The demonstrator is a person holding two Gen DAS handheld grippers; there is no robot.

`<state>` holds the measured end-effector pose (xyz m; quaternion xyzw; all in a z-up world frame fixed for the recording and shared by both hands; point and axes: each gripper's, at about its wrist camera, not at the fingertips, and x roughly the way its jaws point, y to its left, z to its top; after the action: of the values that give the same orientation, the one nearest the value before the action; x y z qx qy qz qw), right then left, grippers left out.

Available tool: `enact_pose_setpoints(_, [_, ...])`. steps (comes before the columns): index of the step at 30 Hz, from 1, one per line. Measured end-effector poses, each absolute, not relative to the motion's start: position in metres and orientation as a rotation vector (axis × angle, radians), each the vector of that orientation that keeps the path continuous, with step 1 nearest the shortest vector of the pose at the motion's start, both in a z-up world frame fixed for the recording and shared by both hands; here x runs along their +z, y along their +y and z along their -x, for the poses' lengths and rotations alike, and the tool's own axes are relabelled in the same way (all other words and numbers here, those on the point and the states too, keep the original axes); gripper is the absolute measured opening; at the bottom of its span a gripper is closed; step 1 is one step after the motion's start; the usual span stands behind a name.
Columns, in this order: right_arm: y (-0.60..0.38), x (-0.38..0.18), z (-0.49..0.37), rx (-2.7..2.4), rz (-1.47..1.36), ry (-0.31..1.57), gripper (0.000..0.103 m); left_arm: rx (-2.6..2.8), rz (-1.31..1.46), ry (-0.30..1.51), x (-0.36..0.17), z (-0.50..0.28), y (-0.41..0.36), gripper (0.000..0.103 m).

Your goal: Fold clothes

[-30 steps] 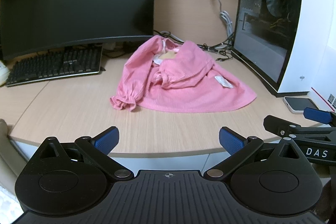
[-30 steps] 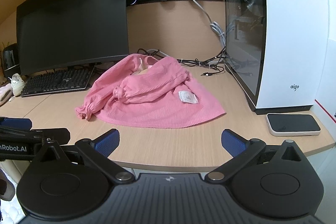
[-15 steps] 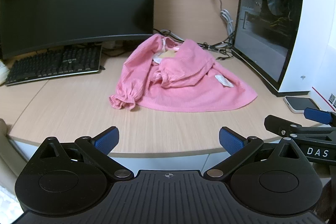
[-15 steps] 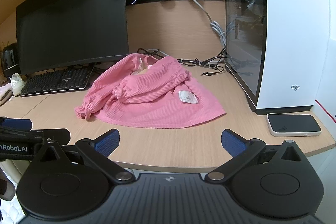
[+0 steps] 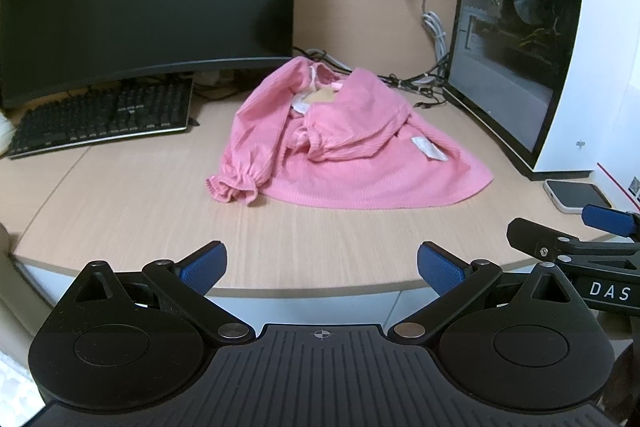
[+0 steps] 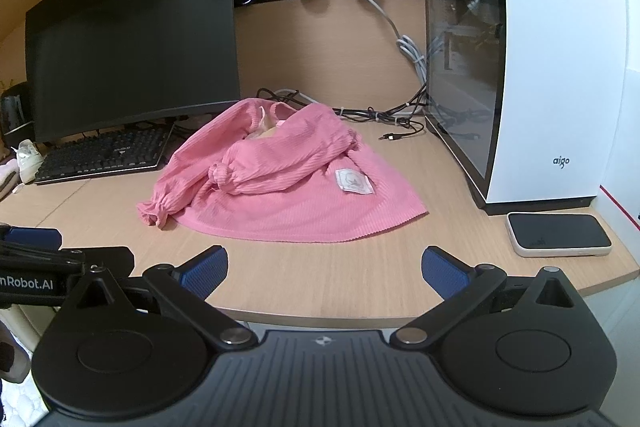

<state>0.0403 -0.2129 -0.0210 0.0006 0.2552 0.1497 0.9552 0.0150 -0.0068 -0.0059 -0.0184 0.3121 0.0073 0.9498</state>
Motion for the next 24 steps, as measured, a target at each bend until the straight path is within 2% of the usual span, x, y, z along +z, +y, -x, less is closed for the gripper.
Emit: enact_pose_setpoints(24, [-0.203,-0.022,-0.062,0.307,0.020,0.544,0.103,0.006,0.012,0.639,-0.006,-0.036,-0.007,0.103])
